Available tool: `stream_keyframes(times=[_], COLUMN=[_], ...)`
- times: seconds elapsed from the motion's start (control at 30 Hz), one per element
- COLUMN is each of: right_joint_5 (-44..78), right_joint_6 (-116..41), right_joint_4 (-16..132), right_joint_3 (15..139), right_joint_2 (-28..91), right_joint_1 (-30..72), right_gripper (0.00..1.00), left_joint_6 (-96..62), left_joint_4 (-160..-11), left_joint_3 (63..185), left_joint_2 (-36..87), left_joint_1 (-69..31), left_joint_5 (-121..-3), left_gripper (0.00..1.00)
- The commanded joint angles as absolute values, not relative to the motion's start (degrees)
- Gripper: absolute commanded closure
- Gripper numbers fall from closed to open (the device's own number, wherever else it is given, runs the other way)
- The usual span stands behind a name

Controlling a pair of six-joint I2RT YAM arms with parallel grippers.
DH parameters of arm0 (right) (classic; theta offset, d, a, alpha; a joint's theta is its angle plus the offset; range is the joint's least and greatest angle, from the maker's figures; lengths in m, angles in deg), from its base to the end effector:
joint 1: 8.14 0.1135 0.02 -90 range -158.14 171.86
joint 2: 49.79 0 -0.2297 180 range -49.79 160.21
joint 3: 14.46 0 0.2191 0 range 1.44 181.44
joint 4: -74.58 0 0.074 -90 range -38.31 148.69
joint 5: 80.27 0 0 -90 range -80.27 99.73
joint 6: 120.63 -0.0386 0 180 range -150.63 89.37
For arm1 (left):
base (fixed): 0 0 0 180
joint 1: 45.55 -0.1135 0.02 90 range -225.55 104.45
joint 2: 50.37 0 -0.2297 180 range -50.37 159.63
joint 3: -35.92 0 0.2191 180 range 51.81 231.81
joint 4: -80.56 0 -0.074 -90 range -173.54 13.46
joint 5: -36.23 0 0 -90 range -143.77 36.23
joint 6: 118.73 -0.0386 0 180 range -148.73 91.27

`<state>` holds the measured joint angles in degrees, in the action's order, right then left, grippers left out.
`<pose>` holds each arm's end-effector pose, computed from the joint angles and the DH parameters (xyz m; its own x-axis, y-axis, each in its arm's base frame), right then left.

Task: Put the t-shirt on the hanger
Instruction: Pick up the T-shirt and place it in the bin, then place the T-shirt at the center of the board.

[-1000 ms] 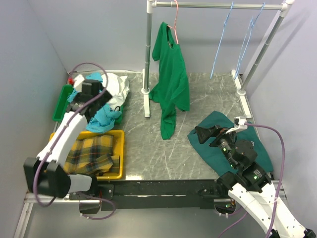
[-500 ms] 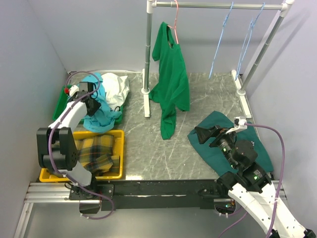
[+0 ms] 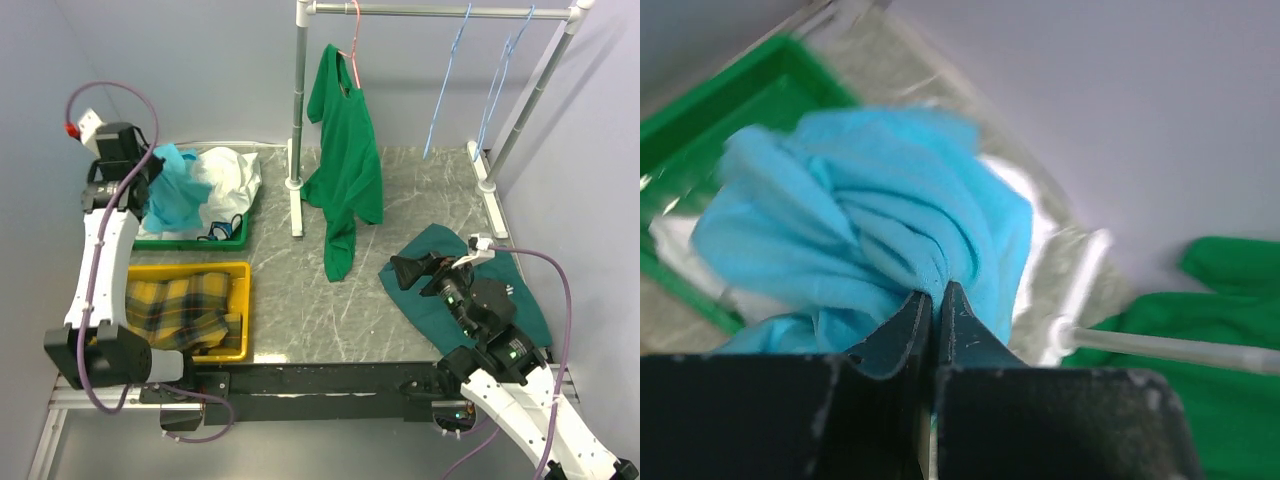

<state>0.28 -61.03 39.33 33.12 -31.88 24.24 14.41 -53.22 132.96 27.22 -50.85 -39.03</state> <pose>0.0907 0.0500 0.2817 -0.2683 0.4209 -0.8665 -0.2951 0.8204 0.4899 0.2745 0.0353 0.3606 -0.1115 -0.6745 -0.7298 -0.5369 0.6589 -0.5269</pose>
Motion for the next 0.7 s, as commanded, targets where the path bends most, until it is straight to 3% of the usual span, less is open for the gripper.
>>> stream_keyframes(times=[0.0, 0.13, 0.3, 0.57, 0.67], right_joint_5=[0.4, 0.2, 0.5, 2.0, 2.5], right_joint_6=[-60.9, -60.9, -61.4, -61.7, -61.8], right_joint_4=[40.4, 40.3, 41.1, 40.9, 40.5], right_joint_3=[34.0, 34.1, 33.7, 35.4, 35.6], right_joint_2=[-30.8, -30.6, -30.8, -30.6, -31.2], right_joint_1=[24.4, 24.5, 24.4, 24.4, 24.4], right_gripper=[0.00, 0.00, 0.00, 0.00, 0.00], left_joint_6=[9.8, 7.8, 5.5, 4.5, 6.5], left_joint_4=[-57.2, -61.4, -58.0, -54.8, -56.6], left_joint_3=[139.5, 141.5, 143.3, 138.0, 128.0], left_joint_2=[23.6, 18.4, 14.0, 6.8, 3.3], left_joint_1=[-50.9, -49.3, -40.1, -19.5, -15.8], left_joint_5=[-44.5, -58.2, -62.6, -57.4, -58.0], left_gripper=[0.99, 0.99, 0.99, 0.99, 0.99])
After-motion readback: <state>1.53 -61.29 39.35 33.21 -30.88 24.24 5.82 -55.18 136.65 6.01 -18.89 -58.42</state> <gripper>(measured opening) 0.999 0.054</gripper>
